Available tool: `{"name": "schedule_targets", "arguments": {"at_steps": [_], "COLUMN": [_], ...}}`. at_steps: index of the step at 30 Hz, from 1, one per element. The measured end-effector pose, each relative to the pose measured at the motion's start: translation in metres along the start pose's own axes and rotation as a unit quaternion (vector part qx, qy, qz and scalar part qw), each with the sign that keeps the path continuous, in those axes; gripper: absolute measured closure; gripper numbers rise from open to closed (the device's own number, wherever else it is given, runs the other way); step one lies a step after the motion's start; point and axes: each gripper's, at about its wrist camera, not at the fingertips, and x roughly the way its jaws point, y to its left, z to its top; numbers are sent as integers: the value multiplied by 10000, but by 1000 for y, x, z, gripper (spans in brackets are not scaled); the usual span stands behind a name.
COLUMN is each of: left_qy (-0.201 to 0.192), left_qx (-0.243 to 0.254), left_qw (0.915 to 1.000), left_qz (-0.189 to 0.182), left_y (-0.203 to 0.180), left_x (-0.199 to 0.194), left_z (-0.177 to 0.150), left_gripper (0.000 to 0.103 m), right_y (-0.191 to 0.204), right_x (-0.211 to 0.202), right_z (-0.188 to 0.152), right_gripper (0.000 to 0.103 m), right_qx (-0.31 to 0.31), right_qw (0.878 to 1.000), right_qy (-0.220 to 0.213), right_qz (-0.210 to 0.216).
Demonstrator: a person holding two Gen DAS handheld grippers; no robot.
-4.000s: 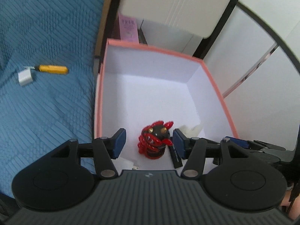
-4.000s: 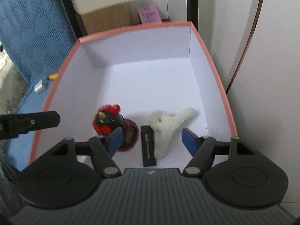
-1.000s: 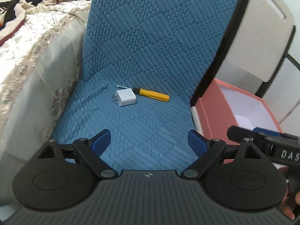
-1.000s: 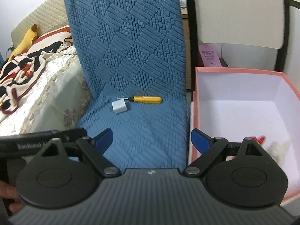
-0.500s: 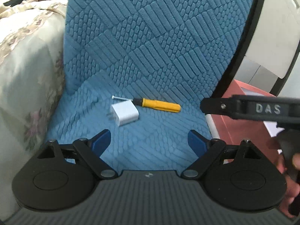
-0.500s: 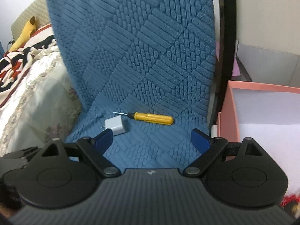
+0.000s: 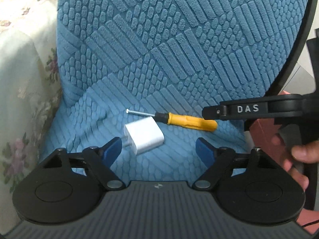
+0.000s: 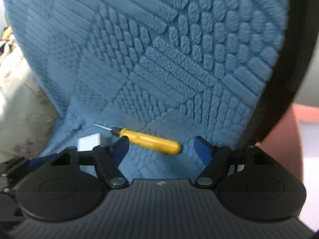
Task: Organize rigid objects
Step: 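Move the left tool to the second white charger while the right tool approaches the yellow screwdriver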
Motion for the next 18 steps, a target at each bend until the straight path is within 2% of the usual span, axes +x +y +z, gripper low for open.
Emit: {"name": "schedule_targets", "arguments": {"at_steps": [7,8,11,18], "left_qy": [85,101,173,200], "left_qx": [102,121,312,409], "left_qw": [9998,9996,9989,9975], "left_qz": [177,215,306,535], "left_y": [3,3,0,1], "left_x": [23,25,31,37], "left_z": [8,9,8,5], "left_gripper": [23,24,28,33], "right_y": [-16,-17,-20,-20], "right_x": [20,22,22,19], "right_z": [11,11,10,8], "right_gripper": [33,31,30,36], "right_qx": [15,32,92,144], "right_qw": [9996,9994,9991,9968], "right_qy": [188,227,249,400], "right_qz": [218,261,342,682]}}
